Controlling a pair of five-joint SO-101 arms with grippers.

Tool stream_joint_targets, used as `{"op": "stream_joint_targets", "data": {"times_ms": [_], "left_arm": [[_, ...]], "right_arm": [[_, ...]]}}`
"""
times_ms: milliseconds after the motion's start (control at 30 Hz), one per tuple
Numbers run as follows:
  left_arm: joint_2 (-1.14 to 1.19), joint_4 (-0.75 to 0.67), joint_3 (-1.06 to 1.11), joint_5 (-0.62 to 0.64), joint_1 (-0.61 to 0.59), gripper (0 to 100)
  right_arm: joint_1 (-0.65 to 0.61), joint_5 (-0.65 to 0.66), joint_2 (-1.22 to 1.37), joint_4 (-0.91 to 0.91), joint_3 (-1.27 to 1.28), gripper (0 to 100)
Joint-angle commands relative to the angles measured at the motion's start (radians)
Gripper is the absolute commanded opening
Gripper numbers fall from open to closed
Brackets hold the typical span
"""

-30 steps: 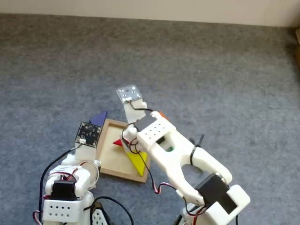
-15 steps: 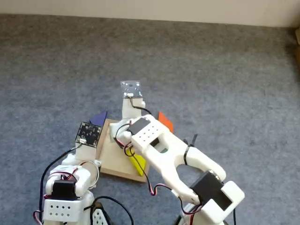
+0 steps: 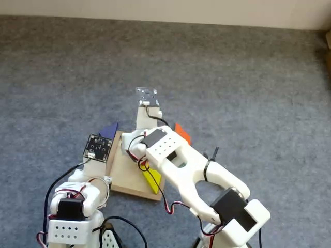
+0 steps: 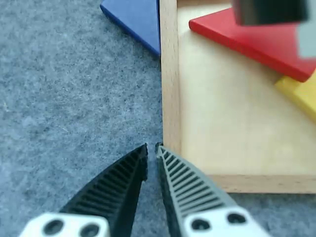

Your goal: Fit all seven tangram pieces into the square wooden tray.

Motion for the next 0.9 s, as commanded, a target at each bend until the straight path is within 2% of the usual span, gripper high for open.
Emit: {"op": "stream_joint_targets", "data": {"times_ms": [0,267,433,867], "left_arm": [[-0.041,0.000,0.021,0.000,-0.004,5],[-0.041,0.000,0.021,0.000,-0.004,5],[-0.041,0.000,0.021,0.000,-0.004,5],[-0.041,0.000,0.021,0.000,-0.004,5]], "right_arm": [[0.013,0.012,-0.088,-0.005,-0.025,1.0],[0.013,0.133,-0.094,0.028,0.024,1.0],[0.013,0.264,-0.042,0.073,0.022,0.6],[-0.013,0.272,0.202,0.116,-0.099,0.6]]}}
